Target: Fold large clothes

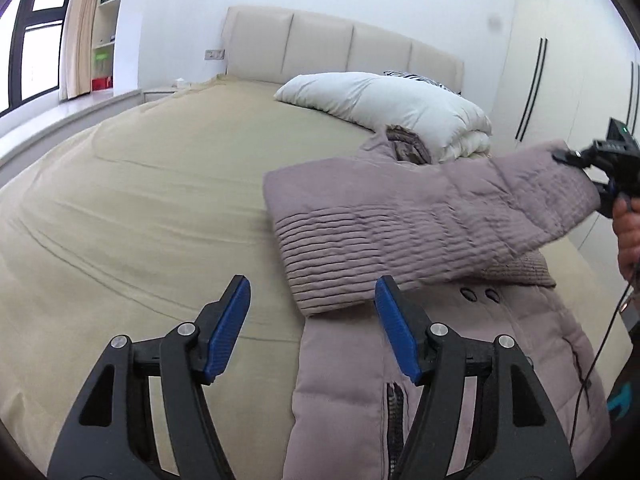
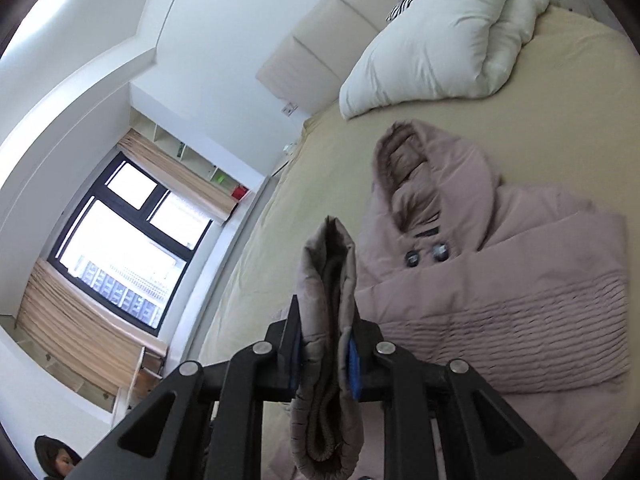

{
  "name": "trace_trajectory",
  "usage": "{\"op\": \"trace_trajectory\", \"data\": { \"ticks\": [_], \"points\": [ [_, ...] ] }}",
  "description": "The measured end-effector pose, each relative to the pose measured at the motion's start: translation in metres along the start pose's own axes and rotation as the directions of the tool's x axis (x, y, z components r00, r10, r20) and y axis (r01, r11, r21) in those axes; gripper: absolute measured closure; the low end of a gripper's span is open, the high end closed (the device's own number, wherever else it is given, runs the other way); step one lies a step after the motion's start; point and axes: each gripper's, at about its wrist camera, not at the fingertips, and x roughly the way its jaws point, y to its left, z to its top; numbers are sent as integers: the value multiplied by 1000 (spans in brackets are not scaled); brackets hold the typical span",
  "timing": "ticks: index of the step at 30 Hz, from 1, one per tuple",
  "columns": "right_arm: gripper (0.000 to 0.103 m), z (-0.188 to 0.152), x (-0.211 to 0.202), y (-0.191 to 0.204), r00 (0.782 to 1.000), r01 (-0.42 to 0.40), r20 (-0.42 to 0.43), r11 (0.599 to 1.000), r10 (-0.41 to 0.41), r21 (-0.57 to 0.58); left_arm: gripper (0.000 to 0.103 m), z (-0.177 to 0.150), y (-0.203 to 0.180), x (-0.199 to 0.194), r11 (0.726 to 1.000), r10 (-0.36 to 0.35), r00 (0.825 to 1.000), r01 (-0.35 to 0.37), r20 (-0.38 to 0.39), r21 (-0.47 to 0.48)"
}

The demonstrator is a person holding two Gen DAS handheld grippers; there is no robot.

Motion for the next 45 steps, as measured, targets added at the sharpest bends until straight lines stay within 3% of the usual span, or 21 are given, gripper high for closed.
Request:
{"op": "trace_trajectory", "data": {
  "ticks": [3,9,14,17,21,27,31,34,38,42,45],
  "points": [
    [83,9,-12,-38,996,80,30,997,-81,6,39,17,9,18,999,9,1000,-9,-20,-32],
    [83,6,-22,-126,983,161,68,975,-173,153,40,48,14,60,998,-6,999,3,-49,-59],
    [83,2,-19,-170,976,186,71,956,-206,227,43,70,-4,101,1000,-3,998,4,-66,6],
    [83,3,-20,-176,972,191,90,951,-219,243,47,80,-13,121,999,15,997,-12,-76,34],
    [83,10,-20,-179,968,201,98,947,-232,250,47,86,-5,128,999,4,998,-7,-60,-46],
    [82,2,1,-208,954,285,12,914,-301,288,47,72,-6,141,998,-28,994,22,-110,-56],
    [80,-5,-1,-210,953,282,25,914,-302,292,47,86,-26,158,999,-3,994,7,-105,37],
    [78,-3,0,-202,939,329,15,912,-343,243,47,94,-38,187,993,47,990,-32,-136,112],
    [74,-2,3,-196,925,369,20,909,-380,195,46,81,-39,234,983,101,965,-59,-240,174],
    [70,-4,7,-194,914,398,18,905,-405,153,44,74,-30,245,989,69,962,-32,-265,142],
    [58,-3,3,-178,877,475,25,872,-481,119,44,78,-29,236,989,60,966,-24,-250,146]
  ]
}}
